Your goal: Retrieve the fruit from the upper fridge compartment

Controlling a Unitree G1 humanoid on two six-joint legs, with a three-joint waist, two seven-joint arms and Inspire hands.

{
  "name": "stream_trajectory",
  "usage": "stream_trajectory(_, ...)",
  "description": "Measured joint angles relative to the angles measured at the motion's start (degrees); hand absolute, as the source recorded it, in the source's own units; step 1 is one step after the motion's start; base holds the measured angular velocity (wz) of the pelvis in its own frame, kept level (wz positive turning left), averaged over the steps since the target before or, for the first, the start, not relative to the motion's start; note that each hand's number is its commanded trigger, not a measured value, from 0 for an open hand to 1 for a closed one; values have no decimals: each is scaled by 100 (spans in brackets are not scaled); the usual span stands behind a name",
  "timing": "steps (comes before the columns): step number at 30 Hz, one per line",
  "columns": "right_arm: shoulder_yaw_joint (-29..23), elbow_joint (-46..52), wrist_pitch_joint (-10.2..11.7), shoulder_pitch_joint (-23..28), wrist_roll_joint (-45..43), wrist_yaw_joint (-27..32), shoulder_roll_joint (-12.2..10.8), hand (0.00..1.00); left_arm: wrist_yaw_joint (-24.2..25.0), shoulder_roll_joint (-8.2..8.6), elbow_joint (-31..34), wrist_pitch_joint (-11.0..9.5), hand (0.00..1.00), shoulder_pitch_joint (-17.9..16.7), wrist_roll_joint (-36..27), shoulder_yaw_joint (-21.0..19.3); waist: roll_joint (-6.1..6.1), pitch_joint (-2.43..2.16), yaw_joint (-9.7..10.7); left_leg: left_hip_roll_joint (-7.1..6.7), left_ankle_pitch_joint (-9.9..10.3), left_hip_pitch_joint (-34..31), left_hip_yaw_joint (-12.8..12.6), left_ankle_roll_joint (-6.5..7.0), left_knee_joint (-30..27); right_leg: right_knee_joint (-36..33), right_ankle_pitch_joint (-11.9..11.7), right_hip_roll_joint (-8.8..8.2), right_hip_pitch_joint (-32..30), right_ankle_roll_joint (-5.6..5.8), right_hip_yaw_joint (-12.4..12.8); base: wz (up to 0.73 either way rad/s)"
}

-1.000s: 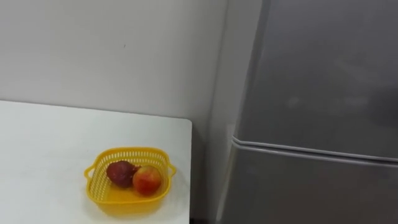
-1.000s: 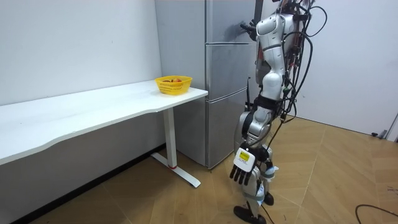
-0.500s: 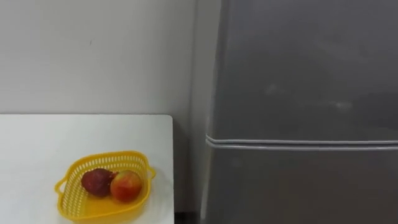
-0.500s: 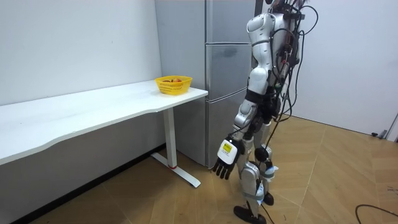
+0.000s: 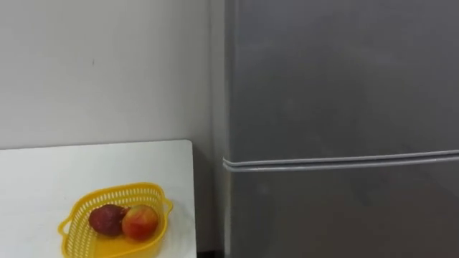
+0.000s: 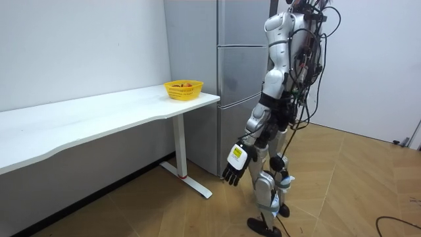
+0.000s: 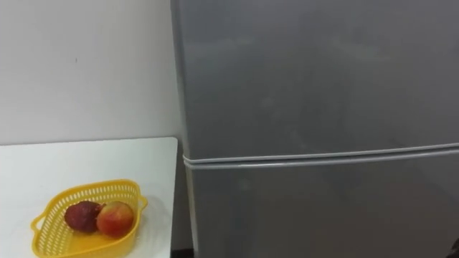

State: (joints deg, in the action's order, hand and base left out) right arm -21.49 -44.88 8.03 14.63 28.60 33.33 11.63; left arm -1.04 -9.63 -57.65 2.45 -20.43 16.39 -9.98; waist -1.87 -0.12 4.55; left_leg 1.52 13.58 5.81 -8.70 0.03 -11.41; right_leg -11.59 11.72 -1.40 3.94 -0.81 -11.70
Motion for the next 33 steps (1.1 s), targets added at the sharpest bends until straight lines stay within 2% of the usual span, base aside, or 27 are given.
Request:
stream_trajectory(4,64,-815,-190,-7,-55,-439,-34,0,8,17,3,10,0,-12,3,-1,59,0,-6,-8,0,26,0,0,23,2,8,-9,1,6,-10,0)
stream_trajectory(9,286,-1547,-283,-118,-731,-909,-48,0,72,16,-5,21,0,-5,65,4,53,4,-20,-13,0,40,8,0,18,-5,7,-17,16,6,-23,0)
stream_trajectory(15,516,-2254,-676,-216,-893,-1499,-138,0,206,21,19,269,0,-19,65,6,15,10,-53,-26,0,80,85,0,19,96,10,-27,135,18,-131,9)
stream_trajectory(22,775,-2711,-1011,-321,-895,-2142,-251,0,212,50,20,413,0,66,46,14,23,16,-181,-27,0,76,129,0,20,148,11,-27,184,19,-192,5)
stream_trajectory(29,913,-2896,-1189,-450,-1030,-2675,-254,0,283,103,-95,614,0,131,56,7,23,16,-192,-31,0,106,156,0,19,186,10,-7,278,20,-230,3)
stream_trajectory(33,1175,-2916,-1189,-512,-1580,-2937,-253,0,310,131,-222,637,0,162,66,7,21,23,-240,-34,0,133,202,-1,21,206,12,-17,325,18,-258,1)
